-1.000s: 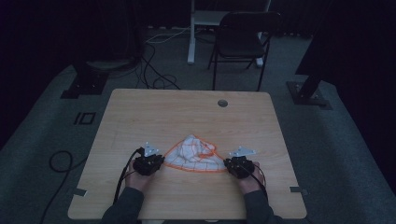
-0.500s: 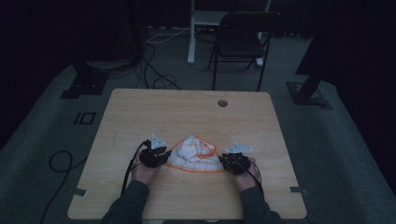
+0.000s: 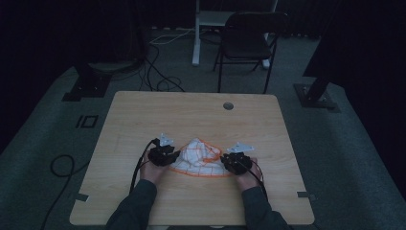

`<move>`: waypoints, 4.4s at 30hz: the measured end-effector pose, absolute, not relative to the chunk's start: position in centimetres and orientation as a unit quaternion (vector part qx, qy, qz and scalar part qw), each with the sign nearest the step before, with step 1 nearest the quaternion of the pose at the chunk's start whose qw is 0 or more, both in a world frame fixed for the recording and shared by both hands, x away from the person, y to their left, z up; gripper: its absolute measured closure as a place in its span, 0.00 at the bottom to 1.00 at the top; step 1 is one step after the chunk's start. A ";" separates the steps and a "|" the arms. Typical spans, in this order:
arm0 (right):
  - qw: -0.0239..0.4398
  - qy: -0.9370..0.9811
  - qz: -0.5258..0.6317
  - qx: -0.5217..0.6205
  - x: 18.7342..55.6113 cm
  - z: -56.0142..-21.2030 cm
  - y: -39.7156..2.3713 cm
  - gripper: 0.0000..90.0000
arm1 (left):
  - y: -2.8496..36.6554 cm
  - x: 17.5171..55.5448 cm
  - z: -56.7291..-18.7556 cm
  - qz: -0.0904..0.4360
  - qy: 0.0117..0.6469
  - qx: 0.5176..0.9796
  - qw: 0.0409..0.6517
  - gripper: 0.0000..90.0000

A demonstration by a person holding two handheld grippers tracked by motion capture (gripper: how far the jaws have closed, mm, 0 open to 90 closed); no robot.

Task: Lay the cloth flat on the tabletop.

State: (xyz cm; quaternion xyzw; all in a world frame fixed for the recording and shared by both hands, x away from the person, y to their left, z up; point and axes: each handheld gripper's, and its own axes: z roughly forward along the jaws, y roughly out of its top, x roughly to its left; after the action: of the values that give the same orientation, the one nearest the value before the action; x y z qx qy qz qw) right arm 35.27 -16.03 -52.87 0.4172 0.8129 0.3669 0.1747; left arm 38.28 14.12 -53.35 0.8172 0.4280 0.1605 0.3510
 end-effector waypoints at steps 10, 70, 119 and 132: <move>0.159 0.817 0.361 0.421 36.0 -53.5 -15.6 0.91 | 13.4 38.8 -53.6 0.155 0.431 0.820 0.343 0.79; 0.179 0.806 0.360 0.435 37.9 -52.6 -17.2 0.75 | 12.7 39.7 -53.4 0.162 0.444 0.811 0.345 0.77; 0.187 0.789 0.370 0.453 39.4 -52.3 -18.9 0.86 | 14.2 40.5 -52.9 0.180 0.481 0.766 0.386 0.82; 0.187 0.792 0.385 0.435 41.9 -52.0 -16.5 0.68 | 12.1 41.8 -53.7 0.167 0.471 0.782 0.373 0.72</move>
State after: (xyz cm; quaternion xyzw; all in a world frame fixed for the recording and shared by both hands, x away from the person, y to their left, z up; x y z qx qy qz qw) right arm 41.95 -16.47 -51.97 0.4352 0.7920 0.3854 0.1866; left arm 41.83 12.13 -53.73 0.7818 0.4710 0.1671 0.3728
